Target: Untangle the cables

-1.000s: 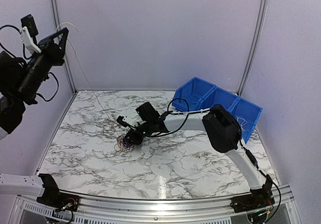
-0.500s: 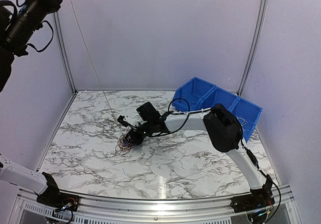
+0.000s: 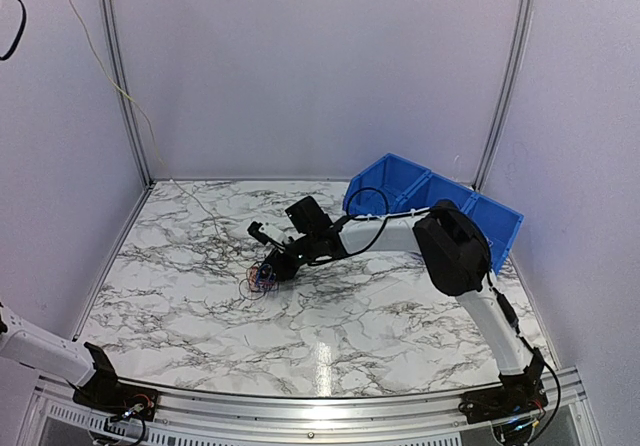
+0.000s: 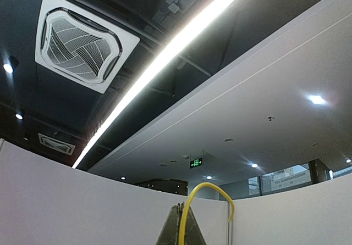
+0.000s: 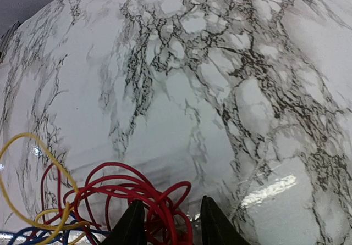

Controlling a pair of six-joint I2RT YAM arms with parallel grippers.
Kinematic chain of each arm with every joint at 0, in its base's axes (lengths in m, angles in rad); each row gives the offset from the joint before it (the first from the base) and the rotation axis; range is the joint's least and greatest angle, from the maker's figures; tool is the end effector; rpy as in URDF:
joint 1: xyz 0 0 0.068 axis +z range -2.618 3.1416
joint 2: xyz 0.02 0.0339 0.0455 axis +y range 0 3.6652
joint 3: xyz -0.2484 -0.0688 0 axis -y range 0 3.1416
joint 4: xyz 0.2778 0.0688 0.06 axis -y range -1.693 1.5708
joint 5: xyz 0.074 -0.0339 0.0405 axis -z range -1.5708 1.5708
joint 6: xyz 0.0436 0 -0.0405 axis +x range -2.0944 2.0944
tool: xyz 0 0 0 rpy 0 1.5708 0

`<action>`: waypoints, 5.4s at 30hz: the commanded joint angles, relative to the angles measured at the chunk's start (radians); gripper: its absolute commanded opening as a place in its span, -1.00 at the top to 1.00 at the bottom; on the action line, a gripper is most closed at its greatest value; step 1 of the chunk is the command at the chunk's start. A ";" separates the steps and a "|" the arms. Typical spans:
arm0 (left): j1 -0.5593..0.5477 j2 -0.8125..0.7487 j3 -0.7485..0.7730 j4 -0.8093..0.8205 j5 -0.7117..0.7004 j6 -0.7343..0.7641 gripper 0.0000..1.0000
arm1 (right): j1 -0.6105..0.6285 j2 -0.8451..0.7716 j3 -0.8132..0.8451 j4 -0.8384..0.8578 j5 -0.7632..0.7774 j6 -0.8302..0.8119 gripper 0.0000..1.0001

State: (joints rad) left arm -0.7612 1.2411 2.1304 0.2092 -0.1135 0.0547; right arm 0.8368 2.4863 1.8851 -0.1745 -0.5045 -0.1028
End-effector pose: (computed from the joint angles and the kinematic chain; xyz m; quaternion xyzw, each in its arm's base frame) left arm 0.0913 -0.0801 0.7065 0.0420 0.2363 -0.3234 0.9153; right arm 0.3595 0.4300 0.0787 -0.4904 0.7524 0.3493 0.2674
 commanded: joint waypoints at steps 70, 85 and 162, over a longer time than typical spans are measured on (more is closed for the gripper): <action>-0.001 -0.420 -1.360 0.145 -0.555 -0.142 0.23 | 0.094 -0.416 0.623 -0.436 -0.079 -0.375 1.00; -0.001 -0.455 -1.798 0.203 -0.357 -0.446 -0.32 | 0.033 -0.451 0.583 -0.382 -0.069 -0.286 1.00; 0.096 0.730 -1.261 0.652 0.181 -0.485 0.77 | -0.175 -0.555 0.656 -0.243 -0.362 -0.089 1.00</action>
State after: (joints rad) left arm -0.7090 1.8999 0.8169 0.9825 -0.0139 -0.3611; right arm 0.7155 2.0609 2.4409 -0.5499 -0.7467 -0.2691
